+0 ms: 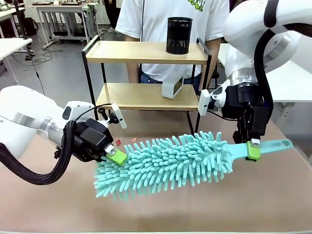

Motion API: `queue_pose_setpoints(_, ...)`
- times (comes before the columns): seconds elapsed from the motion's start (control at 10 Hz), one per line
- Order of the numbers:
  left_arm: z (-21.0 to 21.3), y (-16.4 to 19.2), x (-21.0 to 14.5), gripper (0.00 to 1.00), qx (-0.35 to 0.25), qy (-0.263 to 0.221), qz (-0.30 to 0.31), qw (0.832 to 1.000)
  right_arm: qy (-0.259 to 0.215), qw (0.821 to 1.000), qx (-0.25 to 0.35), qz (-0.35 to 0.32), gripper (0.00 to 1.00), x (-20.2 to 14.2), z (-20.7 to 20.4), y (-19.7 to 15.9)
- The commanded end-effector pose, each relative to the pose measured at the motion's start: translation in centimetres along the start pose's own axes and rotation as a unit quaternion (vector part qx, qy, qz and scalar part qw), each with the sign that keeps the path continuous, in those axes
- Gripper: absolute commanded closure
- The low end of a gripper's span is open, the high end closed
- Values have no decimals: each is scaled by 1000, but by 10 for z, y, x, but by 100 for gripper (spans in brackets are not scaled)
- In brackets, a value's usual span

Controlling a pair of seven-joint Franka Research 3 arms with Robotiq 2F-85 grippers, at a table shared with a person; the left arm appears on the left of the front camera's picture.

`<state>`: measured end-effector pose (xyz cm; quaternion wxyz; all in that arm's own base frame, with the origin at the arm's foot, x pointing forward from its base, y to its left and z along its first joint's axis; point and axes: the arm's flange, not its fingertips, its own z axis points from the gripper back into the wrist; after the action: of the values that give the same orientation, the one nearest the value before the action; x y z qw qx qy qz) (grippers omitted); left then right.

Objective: Clean the shelf.
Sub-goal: Hand the Duster back to the human.

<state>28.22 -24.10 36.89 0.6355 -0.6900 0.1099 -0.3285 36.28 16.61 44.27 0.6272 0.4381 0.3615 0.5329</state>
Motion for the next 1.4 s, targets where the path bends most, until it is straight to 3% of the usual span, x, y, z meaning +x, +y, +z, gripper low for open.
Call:
queue_pose_setpoints(0.0,-3,4,0,0,8,9,2,1000,-18,1000,8,13,88,-3,15,13)
queue_pose_setpoints(0.7,-11,2,-6,0,11,35,-5,999,-20,1000,12,-6,88,-2,15,12)
queue_pose_setpoints(0.8,-13,2,-5,60,22,35,3,999,-21,1000,13,-6,88,-3,14,11)
queue_pose_setpoints(0.9,-13,3,-5,60,29,40,4,999,-22,1000,14,-5,88,-3,14,11)
queue_pose_setpoints(1.0,-13,3,-5,100,29,40,4,999,-23,1000,14,-5,88,-3,14,11)
queue_pose_setpoints(1.1,-12,4,-5,65,26,39,5,999,-23,1000,14,-4,88,-3,14,11)
queue_pose_setpoints(1.2,-12,4,-5,100,27,38,5,999,-22,1000,13,-4,88,-3,14,12)
queue_pose_setpoints(1.3,-12,5,-5,100,27,39,5,999,-22,1000,15,-4,88,-4,13,11)
